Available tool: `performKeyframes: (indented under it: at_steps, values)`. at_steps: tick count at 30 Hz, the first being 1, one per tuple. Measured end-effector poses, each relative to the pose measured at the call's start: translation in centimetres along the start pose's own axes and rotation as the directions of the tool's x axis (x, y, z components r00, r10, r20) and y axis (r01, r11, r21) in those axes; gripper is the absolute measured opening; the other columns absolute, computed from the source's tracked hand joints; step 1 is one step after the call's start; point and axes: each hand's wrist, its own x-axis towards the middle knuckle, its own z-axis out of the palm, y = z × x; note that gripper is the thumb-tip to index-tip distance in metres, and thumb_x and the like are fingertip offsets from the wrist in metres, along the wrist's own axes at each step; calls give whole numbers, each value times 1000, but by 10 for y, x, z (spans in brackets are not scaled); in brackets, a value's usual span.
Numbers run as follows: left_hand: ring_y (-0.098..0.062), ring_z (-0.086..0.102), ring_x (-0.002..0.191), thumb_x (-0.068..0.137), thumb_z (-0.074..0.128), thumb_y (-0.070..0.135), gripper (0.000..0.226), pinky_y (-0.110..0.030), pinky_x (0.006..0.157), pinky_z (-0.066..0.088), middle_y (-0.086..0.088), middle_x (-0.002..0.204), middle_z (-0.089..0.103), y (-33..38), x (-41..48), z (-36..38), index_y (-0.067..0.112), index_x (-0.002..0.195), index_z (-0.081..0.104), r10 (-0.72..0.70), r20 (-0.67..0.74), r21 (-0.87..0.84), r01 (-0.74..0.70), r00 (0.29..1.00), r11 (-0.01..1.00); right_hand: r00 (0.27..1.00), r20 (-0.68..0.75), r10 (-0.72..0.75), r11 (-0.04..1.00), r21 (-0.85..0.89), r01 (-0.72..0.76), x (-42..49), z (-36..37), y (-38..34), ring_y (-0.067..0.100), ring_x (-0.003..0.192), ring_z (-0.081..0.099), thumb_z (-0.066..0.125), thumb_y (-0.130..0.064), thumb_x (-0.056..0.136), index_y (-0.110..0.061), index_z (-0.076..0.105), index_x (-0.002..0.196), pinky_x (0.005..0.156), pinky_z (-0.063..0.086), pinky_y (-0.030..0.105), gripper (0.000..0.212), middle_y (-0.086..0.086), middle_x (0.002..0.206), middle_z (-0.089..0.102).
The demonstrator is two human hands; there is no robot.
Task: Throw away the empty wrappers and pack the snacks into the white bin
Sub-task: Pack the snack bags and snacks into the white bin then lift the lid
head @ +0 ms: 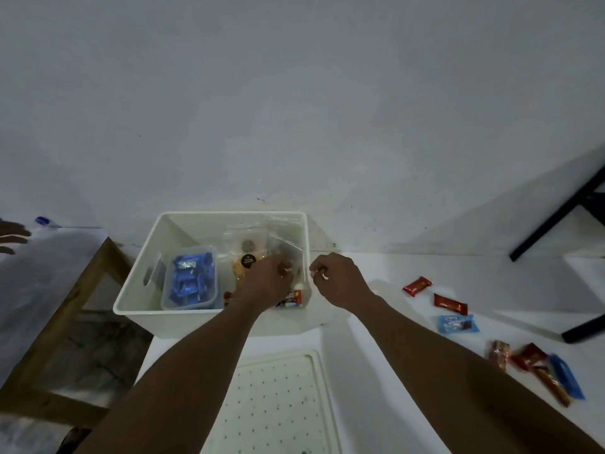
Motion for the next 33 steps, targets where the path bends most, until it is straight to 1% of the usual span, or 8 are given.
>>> performKeyframes:
  at_steps: [4, 7, 10, 13, 16, 19, 27, 33]
  values:
    - [-12, 63, 75, 91, 60, 41, 19, -28, 66, 49, 8, 80, 68, 58, -27, 37, 24, 91, 69, 233, -212, 51, -227, 949, 973, 994, -63, 84, 995, -46, -87, -43, -22, 61, 18, 94, 60, 63, -27, 88, -23, 69, 101, 82, 43, 24, 15, 2, 97, 63]
    - [-12, 61, 75, 90, 59, 47, 24, -27, 65, 46, 9, 78, 62, 95, -48, 89, 24, 94, 67, 322, -174, 54, -317, 931, 947, 975, -104, 195, 975, -90, -204, -80, -41, 120, 20, 110, 55, 63, -36, 89, -24, 65, 110, 94, 44, 31, 24, 2, 113, 61]
    - [-19, 58, 106, 86, 59, 55, 44, -35, 86, 52, 3, 109, 64, 115, -67, 152, 28, 120, 61, 326, 44, 109, -329, 944, 938, 941, -197, 274, 939, -156, -306, -124, -67, 189, 22, 119, 51, 65, -47, 85, -24, 62, 118, 98, 43, 35, 41, 1, 123, 59]
    - [-34, 30, 143, 78, 54, 73, 86, -48, 112, 37, -7, 154, 36, 120, -83, 216, 34, 151, 32, 201, 293, 227, -272, 935, 935, 865, -284, 414, 852, -215, -478, -172, -97, 262, 30, 131, 43, 62, -62, 79, -23, 55, 132, 102, 41, 45, 66, 9, 138, 51]
    - [-42, 0, 152, 68, 33, 94, 108, -56, 119, 17, -11, 166, 6, 118, -98, 269, 39, 157, 7, 116, 328, 306, -221, 937, 926, 735, -307, 604, 708, -216, -672, -218, -122, 332, 36, 147, 20, 61, -71, 76, -28, 38, 145, 111, 28, 59, 85, 11, 156, 30]
    - [-41, -13, 151, 65, 33, 95, 113, -57, 120, 12, -10, 166, -14, 122, -99, 308, 39, 156, -6, 59, 340, 327, -177, 939, 929, 667, -271, 694, 635, -205, -744, -247, -134, 391, 41, 150, 5, 58, -80, 70, -37, 22, 148, 110, 21, 71, 96, 10, 162, 14]
    - [-37, -20, 151, 67, 42, 93, 117, -58, 120, 6, -6, 164, -24, 163, -61, 353, 39, 155, -14, 82, 307, 338, -189, 948, 922, 784, -123, 608, 744, -254, -618, -199, -113, 411, 41, 150, -4, 35, -94, 66, -44, 6, 152, 112, 11, 71, 104, 9, 165, 2]
    - [-42, -30, 146, 52, 45, 101, 138, -66, 118, 1, -10, 161, -33, 180, 3, 364, 35, 153, -23, 234, 385, 416, -394, 893, 820, 928, 42, 370, 874, -354, -332, -161, -99, 414, 37, 149, -19, 24, -96, 69, -43, 1, 154, 113, 0, 73, 103, 6, 166, -11]
